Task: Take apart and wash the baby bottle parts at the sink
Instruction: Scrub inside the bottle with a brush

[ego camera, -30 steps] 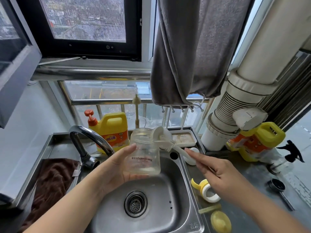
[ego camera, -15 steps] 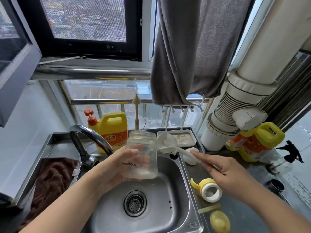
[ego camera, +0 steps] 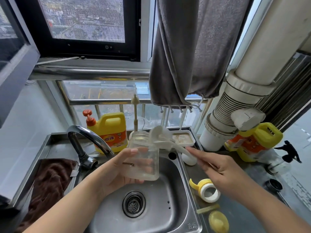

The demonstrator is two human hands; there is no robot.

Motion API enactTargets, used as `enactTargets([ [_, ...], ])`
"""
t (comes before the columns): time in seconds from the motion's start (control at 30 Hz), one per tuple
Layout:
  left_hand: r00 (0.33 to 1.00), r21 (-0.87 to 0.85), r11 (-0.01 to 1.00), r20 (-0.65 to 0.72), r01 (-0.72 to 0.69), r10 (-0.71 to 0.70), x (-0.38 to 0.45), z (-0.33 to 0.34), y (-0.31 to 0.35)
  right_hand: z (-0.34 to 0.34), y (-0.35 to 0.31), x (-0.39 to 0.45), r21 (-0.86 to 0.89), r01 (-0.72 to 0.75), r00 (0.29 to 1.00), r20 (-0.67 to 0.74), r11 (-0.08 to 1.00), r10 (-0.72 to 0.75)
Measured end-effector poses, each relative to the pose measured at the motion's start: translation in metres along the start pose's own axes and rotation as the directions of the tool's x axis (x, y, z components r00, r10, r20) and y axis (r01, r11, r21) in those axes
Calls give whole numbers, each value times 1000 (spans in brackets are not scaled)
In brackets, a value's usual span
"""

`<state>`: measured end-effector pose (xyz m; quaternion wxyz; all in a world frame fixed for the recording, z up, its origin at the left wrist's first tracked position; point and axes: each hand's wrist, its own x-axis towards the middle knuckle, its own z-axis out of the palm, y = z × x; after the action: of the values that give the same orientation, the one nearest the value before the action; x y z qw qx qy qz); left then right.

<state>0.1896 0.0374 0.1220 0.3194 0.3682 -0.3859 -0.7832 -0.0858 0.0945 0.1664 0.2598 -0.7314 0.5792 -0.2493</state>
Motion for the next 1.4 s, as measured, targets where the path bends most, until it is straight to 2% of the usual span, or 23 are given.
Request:
enactTargets([
  [0.13,1000,-39,999,-8,5,-5,3,9,-1,10,-19,8,-11,72,997,36,997,-71],
  [0.27,1000,-110,994,-27,-12,9,3,1,2,1,1,-3,-58,27,1000,-11,998,-28],
  [0.4,1000,-180,984,10,15,-14,4,4,3,4,4,-4,-19,13,999,-29,1000,-13],
  [0.6,999,-54,998,-34,12,-14,6,9,8,11,-4,2,4,47,998,-30,999,-47],
  [0.77,999,-103,994,25,-35,38,7,5,9,15,-7,-12,-17,79,995,65,997,-78],
  [0.9,999,-143,989,25,-18,22,6,-1,3,2,9,-16,-87,14,1000,16,996,-13],
  [1.0,1000,-180,984,22,7,-3,9,6,1,2,4,-5,-62,19,999,-47,998,-22],
  [1.13,999,-255,967,54,12,2,8,9,4,16,-12,-9,-29,97,993,71,995,-95],
  [1.2,999,-240,971,48,13,-1,6,5,4,11,-3,-17,-61,67,994,85,996,-62],
  [1.3,999,-260,965,19,34,-30,6,2,1,1,15,-16,-93,-36,999,25,995,38],
  [1.4,999,-294,955,12,37,-35,9,4,0,7,11,-7,-14,-36,999,-30,999,36],
])
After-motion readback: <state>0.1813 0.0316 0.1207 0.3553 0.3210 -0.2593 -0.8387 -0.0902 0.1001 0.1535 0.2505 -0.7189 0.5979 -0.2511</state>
